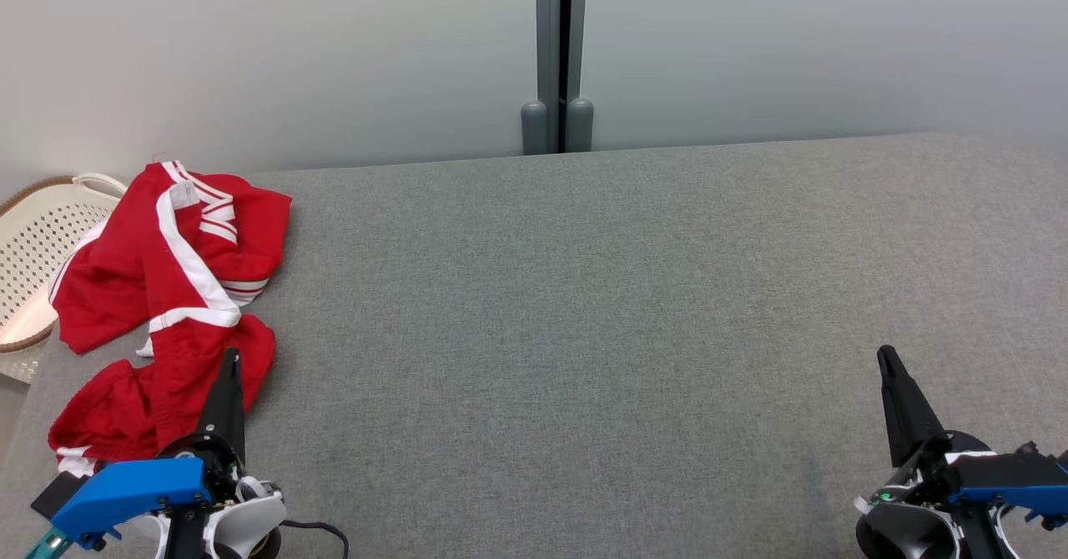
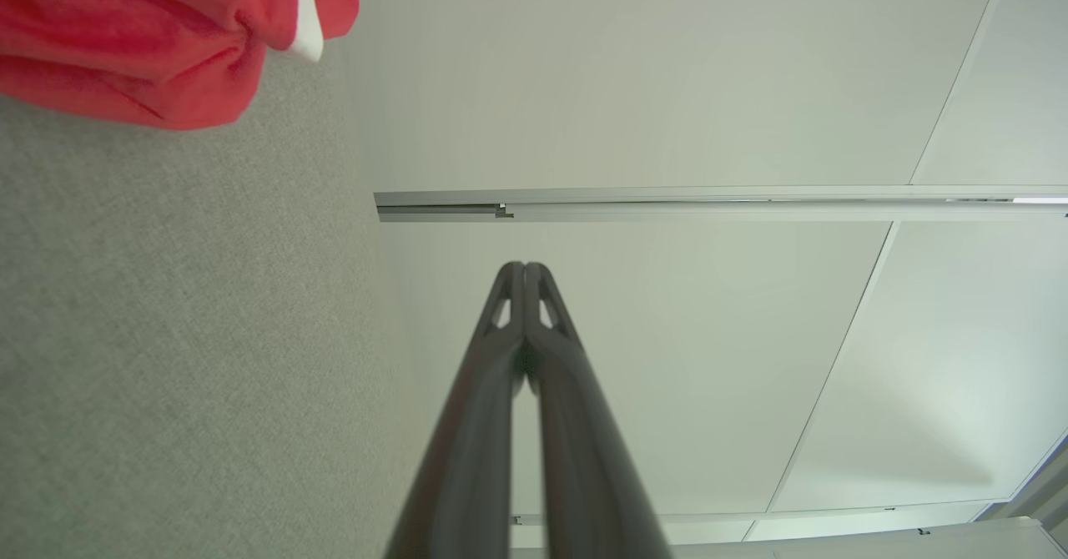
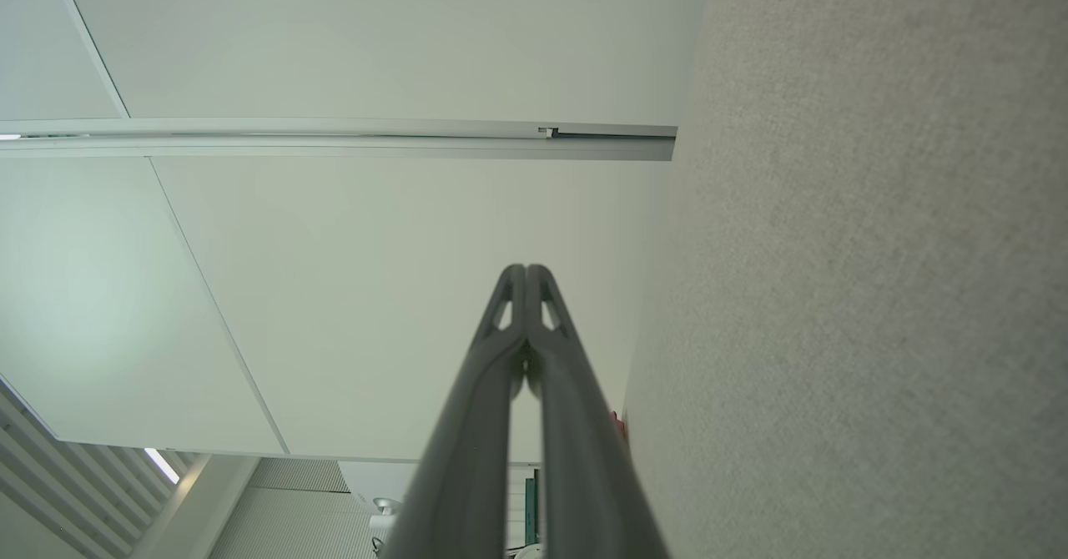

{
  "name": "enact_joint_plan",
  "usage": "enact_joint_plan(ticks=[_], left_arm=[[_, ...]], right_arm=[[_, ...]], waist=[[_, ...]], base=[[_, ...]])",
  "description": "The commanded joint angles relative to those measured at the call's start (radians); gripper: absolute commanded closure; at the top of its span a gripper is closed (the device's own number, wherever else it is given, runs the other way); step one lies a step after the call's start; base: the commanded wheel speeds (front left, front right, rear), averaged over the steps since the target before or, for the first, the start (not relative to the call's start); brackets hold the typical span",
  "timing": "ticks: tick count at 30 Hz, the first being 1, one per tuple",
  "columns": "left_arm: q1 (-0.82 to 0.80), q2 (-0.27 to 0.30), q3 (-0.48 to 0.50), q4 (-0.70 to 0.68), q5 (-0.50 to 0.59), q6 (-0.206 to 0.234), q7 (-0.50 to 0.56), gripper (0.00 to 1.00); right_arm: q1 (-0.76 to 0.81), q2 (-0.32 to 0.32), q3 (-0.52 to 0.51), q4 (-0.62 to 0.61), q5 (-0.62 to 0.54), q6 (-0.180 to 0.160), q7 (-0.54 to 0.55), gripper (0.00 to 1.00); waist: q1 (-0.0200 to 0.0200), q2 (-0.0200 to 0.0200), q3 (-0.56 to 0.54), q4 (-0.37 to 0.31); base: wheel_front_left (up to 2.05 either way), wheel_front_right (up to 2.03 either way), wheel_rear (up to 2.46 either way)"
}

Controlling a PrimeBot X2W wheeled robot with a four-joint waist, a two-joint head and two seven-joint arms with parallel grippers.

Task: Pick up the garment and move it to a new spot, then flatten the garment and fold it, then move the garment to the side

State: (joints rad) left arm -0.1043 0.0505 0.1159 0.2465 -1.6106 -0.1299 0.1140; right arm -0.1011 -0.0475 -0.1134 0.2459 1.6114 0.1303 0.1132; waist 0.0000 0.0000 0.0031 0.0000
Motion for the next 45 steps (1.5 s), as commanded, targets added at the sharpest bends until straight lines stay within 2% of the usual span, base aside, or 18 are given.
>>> enact_joint_plan(ticks=[1,40,41,44,45], left_arm=[[-0.009,-0.002,0.001,-0.005,-0.005,-0.005,0.003,1.00],[-0.009,-0.002,0.001,-0.005,-0.005,-0.005,0.003,1.00],[0.000,0.000,0.000,0.000,0.000,0.000,0.000,0.00],[0.025,-0.002,-0.003,0.024,0.001,0.000,-0.003,0.00],[0.037,-0.003,-0.003,0.034,0.001,0.000,-0.003,1.00]], right_arm=[[-0.015,-0.006,-0.001,-0.003,0.003,0.001,0.004,1.00],[-0.015,-0.006,-0.001,-0.003,0.003,0.001,0.004,1.00],[0.000,0.000,0.000,0.000,0.000,0.000,0.000,0.00],[0.019,0.005,0.004,0.025,0.000,-0.002,-0.002,0.00],[0.027,0.007,0.005,0.034,0.000,-0.002,-0.002,1.00]], waist=[[0.0000,0.0000,0.000,0.000],[0.0000,0.0000,0.000,0.000],[0.0000,0.0000,0.000,0.000],[0.0000,0.0000,0.000,0.000],[0.0000,0.0000,0.000,0.000]], base=[[0.00,0.00,0.00],[0.00,0.00,0.00],[0.00,0.00,0.00],[0.00,0.00,0.00],[0.00,0.00,0.00]])
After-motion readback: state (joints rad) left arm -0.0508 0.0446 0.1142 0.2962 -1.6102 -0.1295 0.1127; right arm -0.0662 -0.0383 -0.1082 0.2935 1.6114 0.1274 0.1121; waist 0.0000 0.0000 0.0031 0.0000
